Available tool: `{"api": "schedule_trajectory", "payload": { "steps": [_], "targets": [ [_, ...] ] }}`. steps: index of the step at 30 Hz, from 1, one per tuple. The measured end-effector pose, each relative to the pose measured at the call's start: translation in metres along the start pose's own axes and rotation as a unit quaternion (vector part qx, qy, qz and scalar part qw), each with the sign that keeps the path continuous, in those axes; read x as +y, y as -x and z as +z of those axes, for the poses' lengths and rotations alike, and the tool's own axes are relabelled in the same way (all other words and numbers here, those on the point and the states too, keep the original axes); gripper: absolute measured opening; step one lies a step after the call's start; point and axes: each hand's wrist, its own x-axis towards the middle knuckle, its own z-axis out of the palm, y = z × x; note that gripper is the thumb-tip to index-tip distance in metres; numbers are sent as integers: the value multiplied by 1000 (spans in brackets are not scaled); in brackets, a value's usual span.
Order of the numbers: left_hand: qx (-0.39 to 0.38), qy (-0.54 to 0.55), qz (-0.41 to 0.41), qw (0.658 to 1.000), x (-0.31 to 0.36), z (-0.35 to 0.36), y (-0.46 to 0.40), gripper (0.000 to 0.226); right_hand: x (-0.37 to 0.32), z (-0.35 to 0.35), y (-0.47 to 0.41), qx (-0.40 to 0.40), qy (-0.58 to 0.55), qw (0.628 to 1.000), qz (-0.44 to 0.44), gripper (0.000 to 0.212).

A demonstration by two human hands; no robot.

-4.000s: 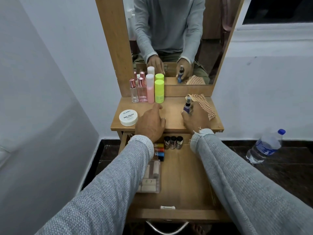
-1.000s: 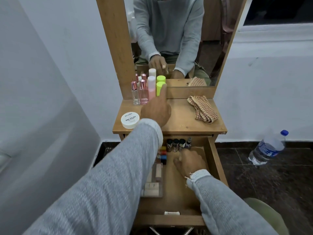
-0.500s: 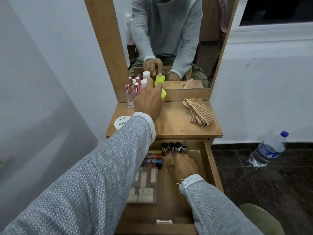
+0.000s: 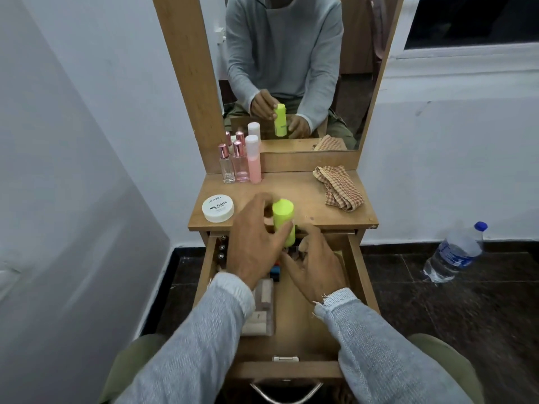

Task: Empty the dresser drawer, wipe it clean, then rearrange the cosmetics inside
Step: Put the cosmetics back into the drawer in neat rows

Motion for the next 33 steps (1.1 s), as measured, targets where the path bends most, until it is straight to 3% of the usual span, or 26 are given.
{"api": "schedule_trajectory", "payload": {
  "steps": [4, 8, 12, 22, 27, 33],
  "targets": [
    [-36, 23, -14, 999, -19, 13, 39, 37, -2, 4, 11, -53, 58, 997, -21, 46],
    [-79, 24, -45, 996, -38, 23, 67, 42, 9, 4, 17, -126, 99, 985, 61, 33],
    [-94, 1, -59, 994, -46, 27, 81, 38, 24, -3, 14, -80, 96, 976, 181, 23],
    [-125, -40, -82, 988, -52, 28, 83, 34, 34, -2, 7, -59, 135, 949, 279, 39],
    [-134, -53, -85, 986, -55, 27, 83, 33, 31, -8, 15, -32, 78, 945, 317, 64],
    [-129, -51, -91, 986, -54, 26, 82, 33, 25, -18, 31, -91, 133, 951, 263, 19]
  ]
}}
